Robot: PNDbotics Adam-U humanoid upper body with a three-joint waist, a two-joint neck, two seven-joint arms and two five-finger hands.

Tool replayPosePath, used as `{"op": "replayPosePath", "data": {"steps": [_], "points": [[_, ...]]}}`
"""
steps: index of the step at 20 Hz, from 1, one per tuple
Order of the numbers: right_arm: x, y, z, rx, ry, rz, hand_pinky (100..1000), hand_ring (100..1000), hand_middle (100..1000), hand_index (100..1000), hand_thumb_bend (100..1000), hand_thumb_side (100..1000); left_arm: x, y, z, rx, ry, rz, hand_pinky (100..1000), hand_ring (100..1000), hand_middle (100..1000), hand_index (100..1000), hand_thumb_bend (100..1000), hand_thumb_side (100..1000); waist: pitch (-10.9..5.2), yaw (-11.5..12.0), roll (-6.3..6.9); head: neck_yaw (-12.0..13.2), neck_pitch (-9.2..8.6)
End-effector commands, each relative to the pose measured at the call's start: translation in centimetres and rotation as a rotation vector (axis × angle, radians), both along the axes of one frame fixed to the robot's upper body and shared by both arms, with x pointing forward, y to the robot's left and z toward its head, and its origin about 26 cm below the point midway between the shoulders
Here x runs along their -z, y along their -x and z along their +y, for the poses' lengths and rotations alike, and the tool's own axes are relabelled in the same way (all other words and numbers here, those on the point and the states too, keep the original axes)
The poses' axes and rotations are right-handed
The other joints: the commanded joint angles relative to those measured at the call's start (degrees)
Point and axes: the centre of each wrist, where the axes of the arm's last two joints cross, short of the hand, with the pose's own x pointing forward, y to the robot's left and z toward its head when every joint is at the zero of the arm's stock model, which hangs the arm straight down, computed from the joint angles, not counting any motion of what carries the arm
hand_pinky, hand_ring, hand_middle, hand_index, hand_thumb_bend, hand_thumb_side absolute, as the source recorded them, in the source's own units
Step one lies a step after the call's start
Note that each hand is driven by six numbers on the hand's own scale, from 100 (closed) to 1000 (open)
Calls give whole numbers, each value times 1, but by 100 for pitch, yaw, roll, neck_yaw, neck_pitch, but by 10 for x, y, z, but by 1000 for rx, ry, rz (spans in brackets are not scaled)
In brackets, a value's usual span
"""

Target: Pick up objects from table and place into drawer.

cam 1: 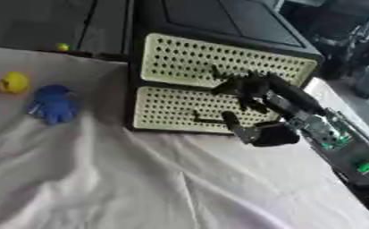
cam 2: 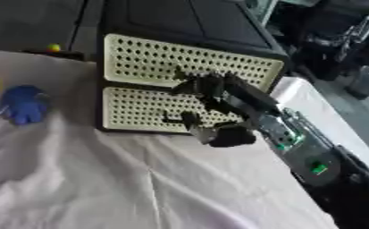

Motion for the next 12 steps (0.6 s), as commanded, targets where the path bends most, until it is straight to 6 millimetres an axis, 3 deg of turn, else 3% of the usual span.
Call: {"op": "replayPosePath", "data": {"steps": [1,6,12], "points": [[-18,14,8,-21,5,-79,304,100,100,840,100,220,-5,2,0,2,-1,-21,557,561,664,853,190,959,-132,-26,27,-3,-66],[-17,16,10,2,1,-81,310,100,100,844,100,223,-4,2,0,3,-2,-20,557,561,663,854,190,959,-139,-38,33,-9,-80],[-10,5,-9,78,30,-22,319,100,100,883,100,217,-5,3,0,6,-2,-22,557,559,662,855,181,959,-113,-8,40,-61,-129]]}}
